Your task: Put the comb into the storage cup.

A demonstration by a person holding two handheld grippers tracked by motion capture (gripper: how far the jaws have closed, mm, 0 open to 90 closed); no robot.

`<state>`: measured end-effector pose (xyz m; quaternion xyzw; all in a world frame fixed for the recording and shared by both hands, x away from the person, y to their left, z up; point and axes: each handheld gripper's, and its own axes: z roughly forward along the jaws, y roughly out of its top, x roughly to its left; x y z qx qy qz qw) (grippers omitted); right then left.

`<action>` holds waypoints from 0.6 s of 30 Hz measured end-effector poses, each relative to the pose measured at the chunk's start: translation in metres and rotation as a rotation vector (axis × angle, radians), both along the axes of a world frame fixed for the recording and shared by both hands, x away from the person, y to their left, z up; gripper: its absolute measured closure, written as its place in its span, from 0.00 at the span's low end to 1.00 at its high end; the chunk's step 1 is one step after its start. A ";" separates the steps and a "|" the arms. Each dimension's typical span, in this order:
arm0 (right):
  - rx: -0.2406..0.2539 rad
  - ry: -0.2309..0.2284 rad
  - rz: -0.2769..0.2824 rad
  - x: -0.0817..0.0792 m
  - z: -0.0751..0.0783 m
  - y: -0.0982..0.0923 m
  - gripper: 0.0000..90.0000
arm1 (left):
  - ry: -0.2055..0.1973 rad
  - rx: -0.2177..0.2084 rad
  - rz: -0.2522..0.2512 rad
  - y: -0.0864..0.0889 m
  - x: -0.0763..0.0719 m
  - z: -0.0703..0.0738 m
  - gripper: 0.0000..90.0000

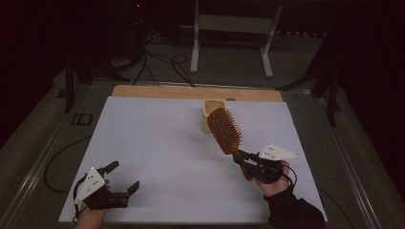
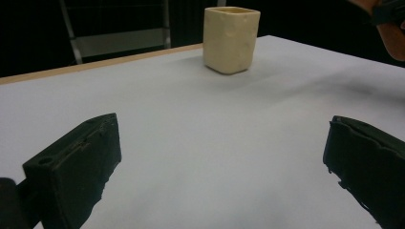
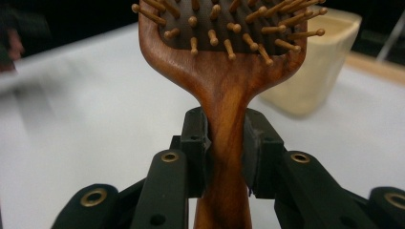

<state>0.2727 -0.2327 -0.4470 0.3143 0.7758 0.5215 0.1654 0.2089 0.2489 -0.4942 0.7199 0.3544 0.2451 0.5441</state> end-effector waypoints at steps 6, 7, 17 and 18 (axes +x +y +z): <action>0.013 -0.011 -0.019 0.001 -0.007 0.003 0.81 | 0.017 0.008 0.007 -0.011 0.005 0.022 0.00; 0.004 -0.001 -0.017 0.003 -0.008 0.003 0.81 | 0.019 0.005 0.010 -0.013 0.007 0.026 0.00; -0.017 0.012 -0.014 0.006 -0.012 0.006 0.81 | 0.115 -0.030 0.019 -0.031 0.028 0.070 0.00; -0.018 0.018 -0.012 0.006 -0.012 0.006 0.81 | 0.115 -0.030 0.019 -0.031 0.028 0.070 0.00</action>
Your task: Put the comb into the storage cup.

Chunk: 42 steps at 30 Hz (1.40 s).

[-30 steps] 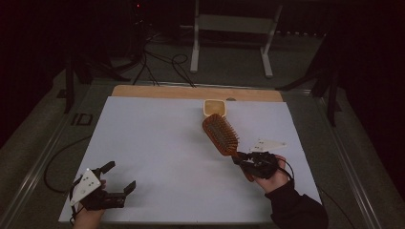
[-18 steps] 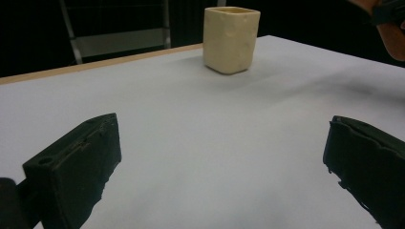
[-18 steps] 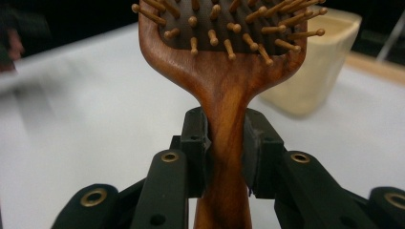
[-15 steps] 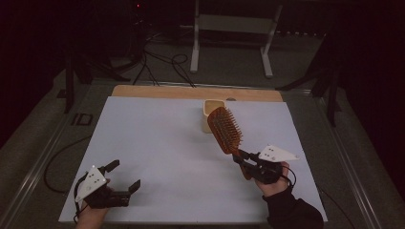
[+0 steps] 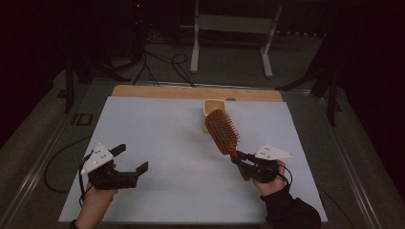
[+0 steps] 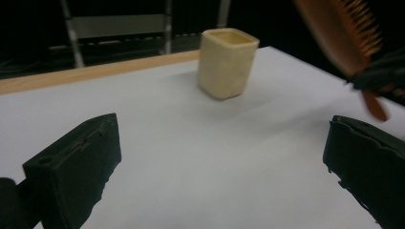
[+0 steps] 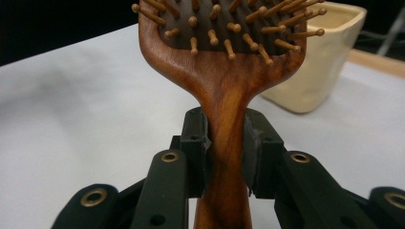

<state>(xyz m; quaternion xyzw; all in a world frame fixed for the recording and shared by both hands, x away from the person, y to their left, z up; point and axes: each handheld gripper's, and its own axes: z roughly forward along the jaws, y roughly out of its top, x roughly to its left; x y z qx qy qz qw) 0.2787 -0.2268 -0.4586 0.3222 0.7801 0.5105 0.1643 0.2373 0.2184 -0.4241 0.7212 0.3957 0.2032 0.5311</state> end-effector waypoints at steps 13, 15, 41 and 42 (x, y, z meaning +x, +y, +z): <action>0.003 -0.004 0.000 -0.001 0.001 0.001 0.81 | 0.056 -0.015 -0.067 -0.043 0.026 0.050 0.00; 0.000 -0.007 -0.003 -0.001 0.002 0.001 0.81 | 0.063 -0.029 -0.078 -0.050 0.031 0.054 0.00; -0.002 -0.015 0.003 -0.001 0.003 0.001 0.81 | 0.224 -0.155 -0.205 -0.142 0.083 0.063 0.00; -0.004 -0.013 0.011 -0.001 0.003 0.001 0.81 | 0.226 -0.152 -0.209 -0.146 0.084 0.063 0.00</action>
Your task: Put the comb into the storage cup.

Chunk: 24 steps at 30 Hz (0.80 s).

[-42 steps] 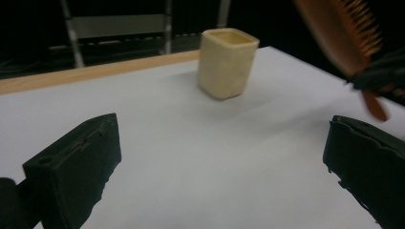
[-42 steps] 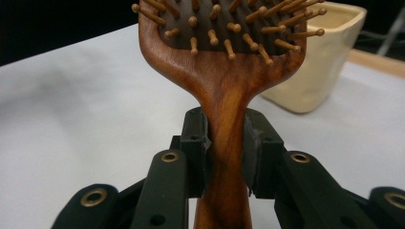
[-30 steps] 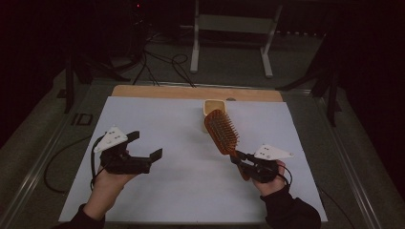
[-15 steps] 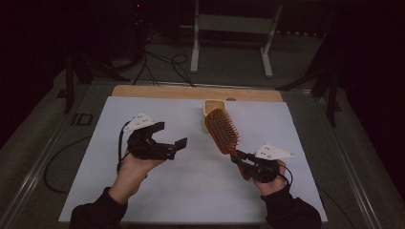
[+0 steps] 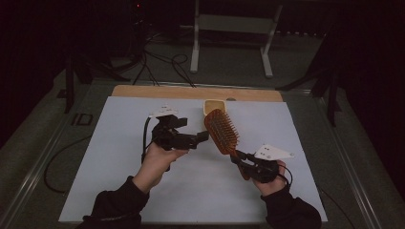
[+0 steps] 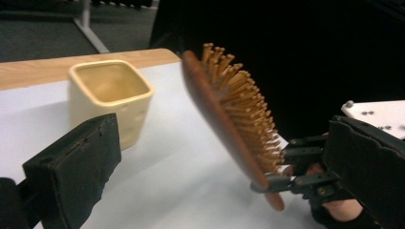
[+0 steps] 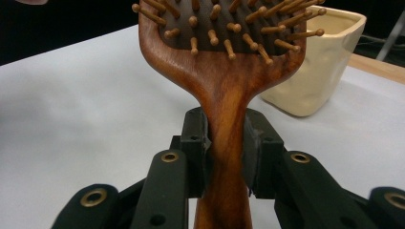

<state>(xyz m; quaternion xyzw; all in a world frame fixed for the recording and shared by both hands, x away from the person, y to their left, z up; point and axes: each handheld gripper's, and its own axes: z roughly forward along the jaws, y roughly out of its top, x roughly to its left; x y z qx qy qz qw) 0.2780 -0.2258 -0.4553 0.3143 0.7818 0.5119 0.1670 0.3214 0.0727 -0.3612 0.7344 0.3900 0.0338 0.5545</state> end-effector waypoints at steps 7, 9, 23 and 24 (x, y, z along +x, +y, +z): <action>0.003 -0.010 0.004 -0.001 0.000 0.001 0.81 | 0.011 -0.003 -0.008 -0.022 0.010 -0.003 0.00; 0.004 -0.003 0.015 -0.001 0.001 0.001 0.81 | 0.000 -0.011 0.011 -0.029 0.011 -0.004 0.00; 0.009 -0.006 0.021 0.000 0.001 0.001 0.81 | 0.072 -0.048 0.054 -0.055 0.024 -0.017 0.13; 0.007 -0.008 0.021 0.000 0.001 0.002 0.81 | 0.073 -0.050 0.062 -0.056 0.024 -0.018 0.15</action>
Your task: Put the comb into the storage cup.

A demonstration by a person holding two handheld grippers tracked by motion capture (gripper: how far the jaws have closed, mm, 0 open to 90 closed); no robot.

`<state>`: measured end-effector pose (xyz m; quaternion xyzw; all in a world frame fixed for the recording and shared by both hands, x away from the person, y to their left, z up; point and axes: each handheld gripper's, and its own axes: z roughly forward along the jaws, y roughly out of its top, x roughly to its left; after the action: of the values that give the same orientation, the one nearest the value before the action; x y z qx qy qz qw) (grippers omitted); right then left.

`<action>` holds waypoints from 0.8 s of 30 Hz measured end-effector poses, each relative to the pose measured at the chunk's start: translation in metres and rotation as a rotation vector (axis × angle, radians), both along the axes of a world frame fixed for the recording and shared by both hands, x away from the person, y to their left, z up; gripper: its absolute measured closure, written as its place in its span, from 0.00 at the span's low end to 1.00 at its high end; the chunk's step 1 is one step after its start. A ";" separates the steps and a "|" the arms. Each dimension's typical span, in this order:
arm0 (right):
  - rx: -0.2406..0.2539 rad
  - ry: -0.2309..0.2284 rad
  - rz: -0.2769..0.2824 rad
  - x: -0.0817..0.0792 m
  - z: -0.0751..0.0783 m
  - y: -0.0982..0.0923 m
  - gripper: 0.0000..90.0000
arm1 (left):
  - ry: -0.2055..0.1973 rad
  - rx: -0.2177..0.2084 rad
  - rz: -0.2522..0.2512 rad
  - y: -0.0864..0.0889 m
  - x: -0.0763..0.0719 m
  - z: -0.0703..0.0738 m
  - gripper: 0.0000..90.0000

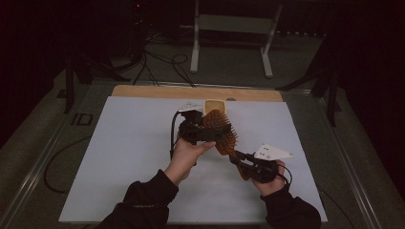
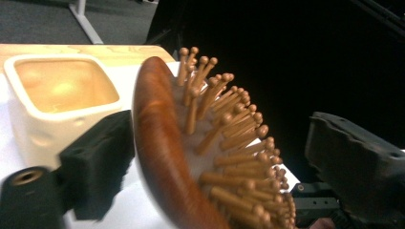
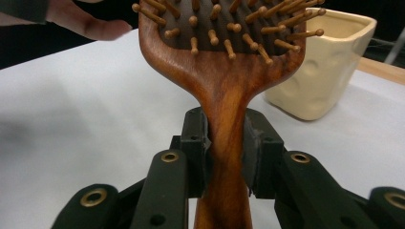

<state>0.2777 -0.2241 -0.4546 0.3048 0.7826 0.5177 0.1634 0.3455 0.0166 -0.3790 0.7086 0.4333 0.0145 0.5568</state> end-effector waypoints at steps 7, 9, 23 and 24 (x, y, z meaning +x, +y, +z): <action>-0.002 0.002 -0.003 0.000 0.000 0.001 0.81 | -0.005 0.000 0.034 -0.005 -0.001 -0.003 0.25; 0.000 -0.002 -0.005 0.000 0.000 0.001 0.81 | -0.005 0.003 0.040 -0.006 -0.001 -0.004 0.29; -0.001 0.007 0.000 0.001 0.000 0.001 0.81 | 0.026 -0.035 0.069 -0.013 -0.001 -0.012 0.43; -0.003 0.009 -0.001 0.000 -0.001 0.001 0.81 | 0.032 -0.040 0.068 -0.012 -0.001 -0.012 0.45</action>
<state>0.2781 -0.2228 -0.4552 0.3071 0.7838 0.5153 0.1606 0.3450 0.0044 -0.3908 0.6824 0.4661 0.0137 0.5630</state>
